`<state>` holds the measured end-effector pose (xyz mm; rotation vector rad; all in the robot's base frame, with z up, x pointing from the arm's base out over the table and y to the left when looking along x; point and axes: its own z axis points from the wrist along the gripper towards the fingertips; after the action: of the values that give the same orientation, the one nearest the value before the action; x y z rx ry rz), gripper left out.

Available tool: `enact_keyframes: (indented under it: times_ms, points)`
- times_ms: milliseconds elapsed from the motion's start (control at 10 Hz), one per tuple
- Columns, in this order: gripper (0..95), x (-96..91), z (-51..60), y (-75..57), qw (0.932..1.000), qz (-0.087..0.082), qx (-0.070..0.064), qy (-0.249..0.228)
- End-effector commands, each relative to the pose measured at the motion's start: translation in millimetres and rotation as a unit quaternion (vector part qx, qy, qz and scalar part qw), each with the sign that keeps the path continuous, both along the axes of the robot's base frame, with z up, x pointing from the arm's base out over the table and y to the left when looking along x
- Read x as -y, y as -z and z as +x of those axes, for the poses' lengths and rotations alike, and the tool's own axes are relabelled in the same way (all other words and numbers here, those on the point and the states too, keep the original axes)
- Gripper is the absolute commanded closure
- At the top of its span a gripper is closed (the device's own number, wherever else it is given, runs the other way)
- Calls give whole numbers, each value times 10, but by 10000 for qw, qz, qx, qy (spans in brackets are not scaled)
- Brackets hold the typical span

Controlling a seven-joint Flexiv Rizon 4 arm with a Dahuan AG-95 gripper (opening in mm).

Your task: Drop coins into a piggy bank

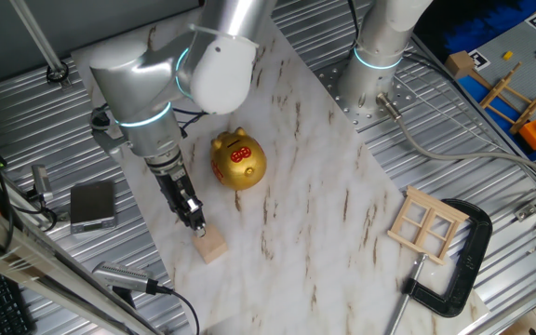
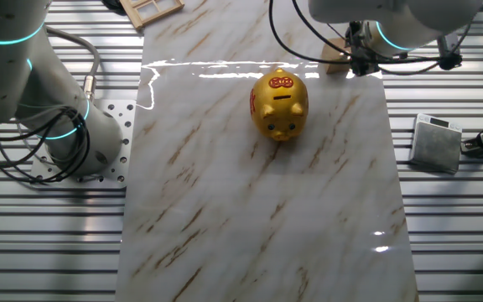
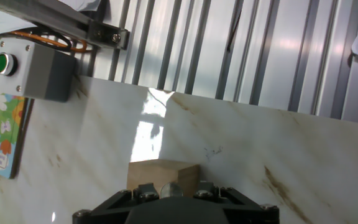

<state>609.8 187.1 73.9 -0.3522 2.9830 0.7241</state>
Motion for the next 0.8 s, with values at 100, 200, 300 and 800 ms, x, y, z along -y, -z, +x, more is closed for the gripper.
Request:
enact_keyframes:
  times_ms: [100, 200, 300, 800]
  points:
    - [570, -5, 2, -1, 9999, 135, 26, -26]
    - [570, -3, 1, -2, 9998, 177, 32, -41]
    - [570, -1, -8, 2, 9997, 237, 36, -67]
    - [570, 5, -35, 10, 9994, 275, 77, -171]
